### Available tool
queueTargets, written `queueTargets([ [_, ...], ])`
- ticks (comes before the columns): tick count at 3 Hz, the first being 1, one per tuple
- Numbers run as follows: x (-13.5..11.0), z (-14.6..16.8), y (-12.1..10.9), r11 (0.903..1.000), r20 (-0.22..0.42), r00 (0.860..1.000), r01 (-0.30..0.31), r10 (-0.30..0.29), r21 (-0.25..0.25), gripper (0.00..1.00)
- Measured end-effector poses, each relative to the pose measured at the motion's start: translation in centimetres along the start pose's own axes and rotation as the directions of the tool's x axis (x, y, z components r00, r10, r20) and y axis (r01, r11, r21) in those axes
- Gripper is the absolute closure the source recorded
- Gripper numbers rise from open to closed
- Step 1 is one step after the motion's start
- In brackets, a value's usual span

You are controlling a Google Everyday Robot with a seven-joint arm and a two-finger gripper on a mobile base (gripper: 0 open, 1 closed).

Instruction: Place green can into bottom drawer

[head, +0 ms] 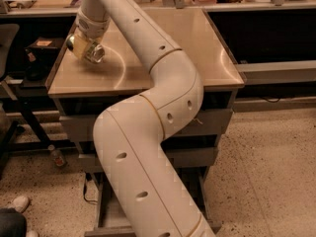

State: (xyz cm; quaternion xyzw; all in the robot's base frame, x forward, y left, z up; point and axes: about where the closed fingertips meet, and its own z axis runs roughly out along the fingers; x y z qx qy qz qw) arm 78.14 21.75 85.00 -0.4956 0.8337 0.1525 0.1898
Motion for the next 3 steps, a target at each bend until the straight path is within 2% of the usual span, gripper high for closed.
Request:
queueTargets([
  [1, 1.2, -2.1, 0.7, 0.9996, -0.002, 1.000, -0.028, 0.028, 0.001, 1.00],
  [2, 2.5, -0.6, 1.3, 0.9992, -0.042, 0.998, -0.036, 0.035, -0.018, 1.00],
  [3, 2.6, -0.6, 1.3, 0.9992, -0.042, 0.998, -0.036, 0.035, -0.018, 1.00],
])
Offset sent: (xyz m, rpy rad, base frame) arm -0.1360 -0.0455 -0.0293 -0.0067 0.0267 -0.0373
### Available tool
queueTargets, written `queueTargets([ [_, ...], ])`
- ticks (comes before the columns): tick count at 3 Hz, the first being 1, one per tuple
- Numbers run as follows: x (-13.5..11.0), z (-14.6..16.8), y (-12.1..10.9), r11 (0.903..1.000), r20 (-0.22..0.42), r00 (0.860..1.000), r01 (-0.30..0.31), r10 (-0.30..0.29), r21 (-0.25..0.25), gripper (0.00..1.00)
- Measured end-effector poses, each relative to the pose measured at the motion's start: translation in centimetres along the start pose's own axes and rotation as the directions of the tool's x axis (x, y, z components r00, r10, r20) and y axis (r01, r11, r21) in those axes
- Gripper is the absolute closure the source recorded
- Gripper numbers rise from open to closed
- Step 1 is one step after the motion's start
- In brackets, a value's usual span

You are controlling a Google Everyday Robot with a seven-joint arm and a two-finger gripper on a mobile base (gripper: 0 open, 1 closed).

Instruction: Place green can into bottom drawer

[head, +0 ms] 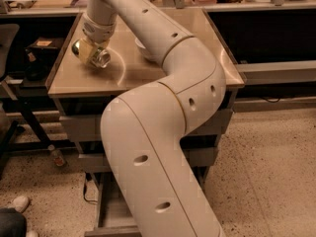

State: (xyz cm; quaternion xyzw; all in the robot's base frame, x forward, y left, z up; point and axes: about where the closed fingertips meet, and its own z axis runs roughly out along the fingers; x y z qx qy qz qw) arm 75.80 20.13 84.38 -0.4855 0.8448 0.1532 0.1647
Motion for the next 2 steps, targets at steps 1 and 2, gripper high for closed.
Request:
queueTargets([
  [1, 0.7, -1.1, 0.5, 0.9999, -0.006, 1.000, -0.008, 0.008, 0.010, 1.00],
  [2, 1.9, -2.5, 1.7, 0.9995, -0.014, 1.000, -0.026, 0.026, 0.015, 1.00],
])
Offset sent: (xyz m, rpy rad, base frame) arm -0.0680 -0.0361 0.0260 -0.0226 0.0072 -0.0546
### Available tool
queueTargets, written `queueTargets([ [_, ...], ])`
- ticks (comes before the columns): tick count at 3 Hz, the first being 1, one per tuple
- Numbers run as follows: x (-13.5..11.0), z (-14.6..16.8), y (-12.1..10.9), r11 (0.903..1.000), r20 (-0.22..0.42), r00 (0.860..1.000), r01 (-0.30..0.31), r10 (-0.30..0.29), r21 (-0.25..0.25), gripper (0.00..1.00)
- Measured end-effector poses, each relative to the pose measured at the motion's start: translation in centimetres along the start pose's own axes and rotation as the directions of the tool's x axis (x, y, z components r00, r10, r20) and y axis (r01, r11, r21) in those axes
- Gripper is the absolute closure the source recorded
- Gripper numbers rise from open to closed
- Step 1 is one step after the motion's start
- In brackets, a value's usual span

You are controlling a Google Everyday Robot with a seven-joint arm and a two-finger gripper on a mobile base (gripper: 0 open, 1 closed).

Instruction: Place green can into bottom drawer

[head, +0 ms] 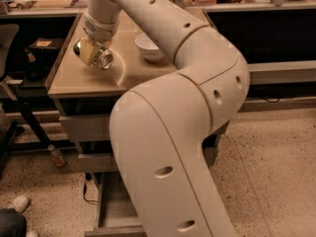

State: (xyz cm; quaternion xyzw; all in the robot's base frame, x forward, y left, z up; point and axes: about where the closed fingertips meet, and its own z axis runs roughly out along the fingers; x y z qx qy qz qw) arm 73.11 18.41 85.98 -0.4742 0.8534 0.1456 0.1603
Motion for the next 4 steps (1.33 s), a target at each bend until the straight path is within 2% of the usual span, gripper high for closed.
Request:
queueTargets([
  [1, 1.4, -4.0, 1.4, 0.9969, 0.092, 0.993, -0.079, 0.078, 0.007, 1.00],
  [2, 4.4, -6.5, 3.6, 0.9873, 0.259, 0.953, -0.157, 0.157, -0.020, 1.00],
  [3, 4.3, -6.4, 3.7, 0.9874, 0.258, 0.953, -0.157, 0.157, -0.020, 1.00],
  [4, 6.0, -6.6, 5.1, 0.9825, 0.252, 0.950, -0.185, 0.185, -0.024, 1.00],
])
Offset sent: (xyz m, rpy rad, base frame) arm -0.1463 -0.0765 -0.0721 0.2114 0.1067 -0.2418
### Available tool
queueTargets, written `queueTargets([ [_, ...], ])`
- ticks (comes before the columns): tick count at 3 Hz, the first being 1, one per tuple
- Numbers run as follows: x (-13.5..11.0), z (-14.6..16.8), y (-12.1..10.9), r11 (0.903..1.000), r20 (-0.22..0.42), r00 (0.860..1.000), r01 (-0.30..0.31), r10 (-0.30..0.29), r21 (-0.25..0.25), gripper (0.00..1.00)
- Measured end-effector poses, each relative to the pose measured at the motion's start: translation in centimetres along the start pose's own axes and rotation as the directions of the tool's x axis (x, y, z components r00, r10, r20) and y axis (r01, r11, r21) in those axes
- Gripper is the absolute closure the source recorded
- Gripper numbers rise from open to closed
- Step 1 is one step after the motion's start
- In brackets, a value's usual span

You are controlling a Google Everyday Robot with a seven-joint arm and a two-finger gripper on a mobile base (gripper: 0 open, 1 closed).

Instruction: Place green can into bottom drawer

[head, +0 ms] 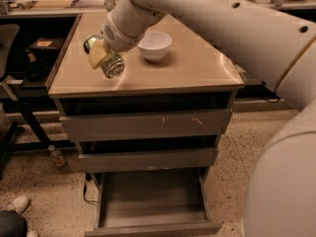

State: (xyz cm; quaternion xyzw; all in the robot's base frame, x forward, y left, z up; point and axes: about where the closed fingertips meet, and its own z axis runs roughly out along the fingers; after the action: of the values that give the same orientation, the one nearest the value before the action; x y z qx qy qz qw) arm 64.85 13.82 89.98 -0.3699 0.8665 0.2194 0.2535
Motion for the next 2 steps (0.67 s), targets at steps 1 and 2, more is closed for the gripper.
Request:
queueTargets([
  [1, 3.8, -1.1, 2.6, 0.9976, -0.020, 0.997, -0.070, 0.070, -0.003, 1.00],
  [2, 8.6, -1.1, 5.6, 0.9906, -0.074, 0.988, -0.135, 0.134, -0.019, 1.00],
])
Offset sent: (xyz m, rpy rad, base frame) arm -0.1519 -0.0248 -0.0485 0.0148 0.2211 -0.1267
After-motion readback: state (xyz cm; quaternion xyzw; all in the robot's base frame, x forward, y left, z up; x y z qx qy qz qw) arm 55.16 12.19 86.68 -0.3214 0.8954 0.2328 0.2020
